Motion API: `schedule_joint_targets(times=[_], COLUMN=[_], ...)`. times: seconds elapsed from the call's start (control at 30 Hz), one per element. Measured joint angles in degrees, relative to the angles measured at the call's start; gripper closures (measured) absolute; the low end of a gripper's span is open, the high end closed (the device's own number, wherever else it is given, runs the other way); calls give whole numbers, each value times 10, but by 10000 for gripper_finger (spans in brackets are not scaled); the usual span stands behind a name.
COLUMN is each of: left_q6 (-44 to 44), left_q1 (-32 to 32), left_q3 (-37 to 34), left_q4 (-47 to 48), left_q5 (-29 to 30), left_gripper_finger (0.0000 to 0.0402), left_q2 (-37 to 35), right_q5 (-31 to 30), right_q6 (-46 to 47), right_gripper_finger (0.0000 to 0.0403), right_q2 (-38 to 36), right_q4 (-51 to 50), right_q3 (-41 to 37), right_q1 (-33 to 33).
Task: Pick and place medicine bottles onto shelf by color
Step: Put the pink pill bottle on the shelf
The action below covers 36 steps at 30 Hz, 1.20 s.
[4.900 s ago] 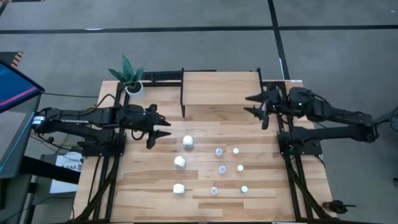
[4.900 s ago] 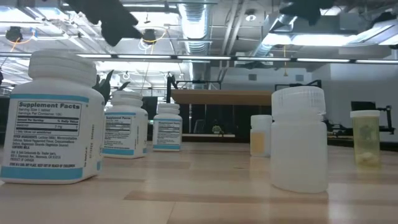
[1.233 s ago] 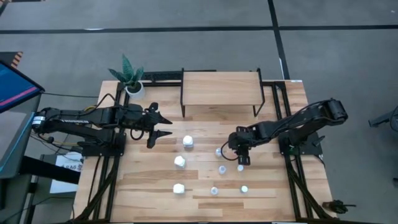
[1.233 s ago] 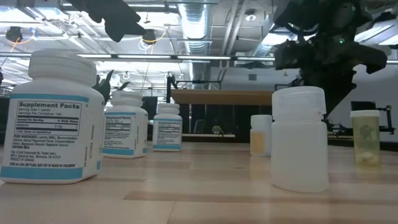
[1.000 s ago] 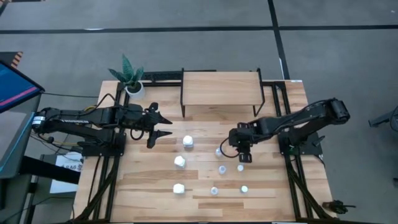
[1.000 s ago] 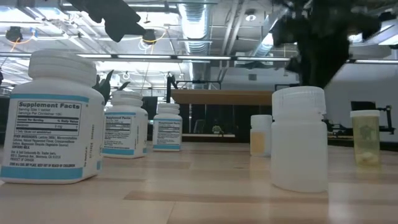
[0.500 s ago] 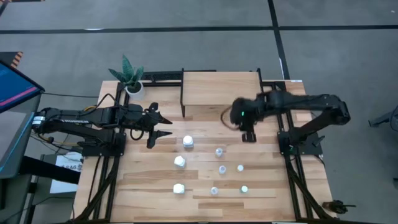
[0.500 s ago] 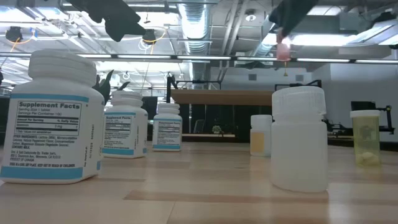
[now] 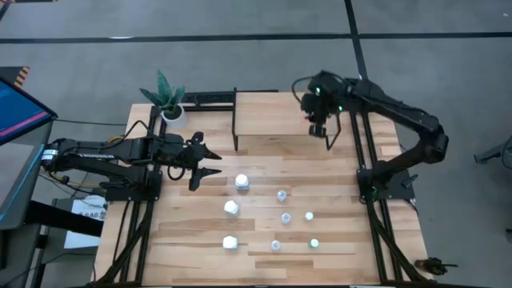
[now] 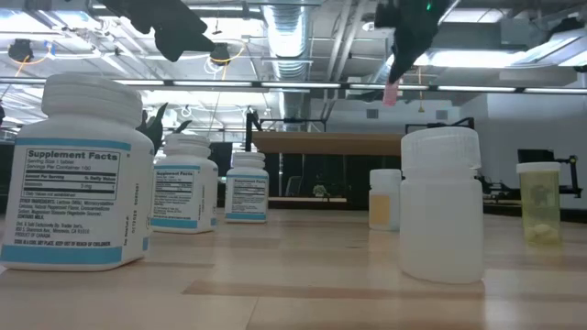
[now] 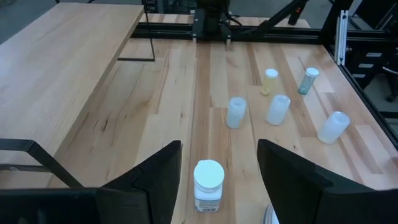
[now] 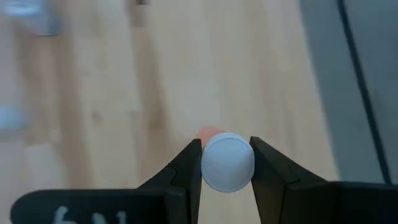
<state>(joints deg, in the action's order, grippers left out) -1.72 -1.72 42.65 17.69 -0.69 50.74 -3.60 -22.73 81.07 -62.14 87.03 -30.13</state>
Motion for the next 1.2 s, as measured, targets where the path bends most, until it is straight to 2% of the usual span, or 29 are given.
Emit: schedule_joint_targets(times=[0.2,0.4,0.77,1.0,1.2], left_q6=[4,18,16,15,15], left_q1=[0,0,0,0,0], left_q3=[0,0,0,0,0], left_q4=[0,0,0,0,0], left_q5=[0,0,2,27,30], left_gripper_finger=[203,203,203,203,203], left_q2=[0,0,0,0,0], right_q5=[0,0,4,5,6], right_q6=[-13,-13,-15,-16,30], right_gripper_finger=[284,284,284,284,284], right_q2=[34,70,93,93,93], right_q4=[23,23,23,22,22], right_q3=[-1,0,0,0,0], right_q1=[-91,-144,-166,-165,-165])
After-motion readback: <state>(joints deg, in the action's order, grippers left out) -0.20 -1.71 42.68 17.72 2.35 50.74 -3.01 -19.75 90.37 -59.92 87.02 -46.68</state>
